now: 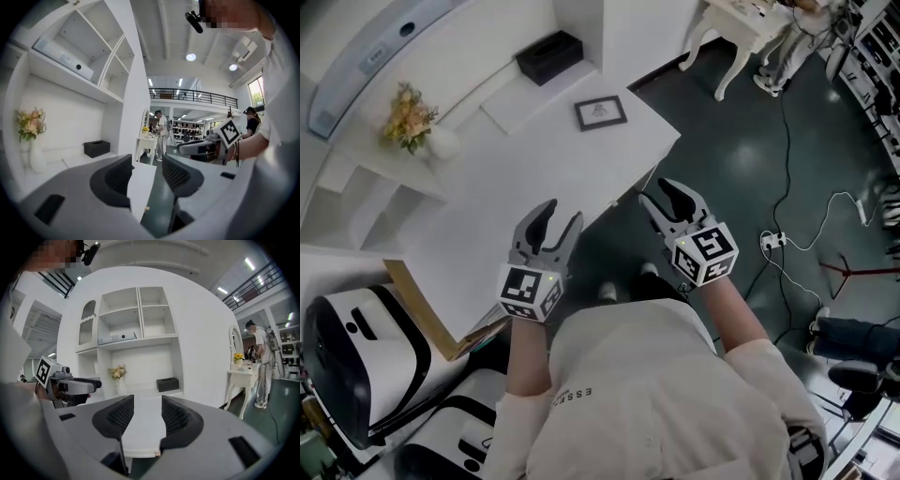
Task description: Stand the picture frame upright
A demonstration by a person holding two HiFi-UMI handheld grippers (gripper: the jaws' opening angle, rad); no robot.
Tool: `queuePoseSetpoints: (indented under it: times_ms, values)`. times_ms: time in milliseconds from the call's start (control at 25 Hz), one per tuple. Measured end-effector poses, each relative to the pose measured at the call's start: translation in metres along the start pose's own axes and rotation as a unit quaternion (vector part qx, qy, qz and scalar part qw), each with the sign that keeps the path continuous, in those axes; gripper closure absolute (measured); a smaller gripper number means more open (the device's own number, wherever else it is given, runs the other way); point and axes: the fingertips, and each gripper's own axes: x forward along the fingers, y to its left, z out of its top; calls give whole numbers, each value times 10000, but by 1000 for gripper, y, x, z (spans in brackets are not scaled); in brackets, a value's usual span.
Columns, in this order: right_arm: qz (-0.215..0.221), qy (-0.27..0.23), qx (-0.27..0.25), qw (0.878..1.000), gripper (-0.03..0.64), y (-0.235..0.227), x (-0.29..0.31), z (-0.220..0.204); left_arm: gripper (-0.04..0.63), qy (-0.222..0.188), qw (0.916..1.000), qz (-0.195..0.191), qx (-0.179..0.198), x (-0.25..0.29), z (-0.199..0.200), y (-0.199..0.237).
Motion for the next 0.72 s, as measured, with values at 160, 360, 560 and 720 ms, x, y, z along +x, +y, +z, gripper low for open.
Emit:
queuePoseSetpoints:
  times_ms: [160,360,560,720]
  values:
    - [157,140,-3,9998,426,-32,37,-2,411,60,9998,192,-36,33,0,21]
    - [520,358,-111,9979,426,-77,93,7,413,29,9982,584,-106,81,11,51]
    - [828,854,-180,9927,426,-121,154,7,413,132,9949,986,-149,129,14,79]
    - [1012,1344,-288,9853,426,-147,192,-9,413,235,9923,1167,-351,161,3,93]
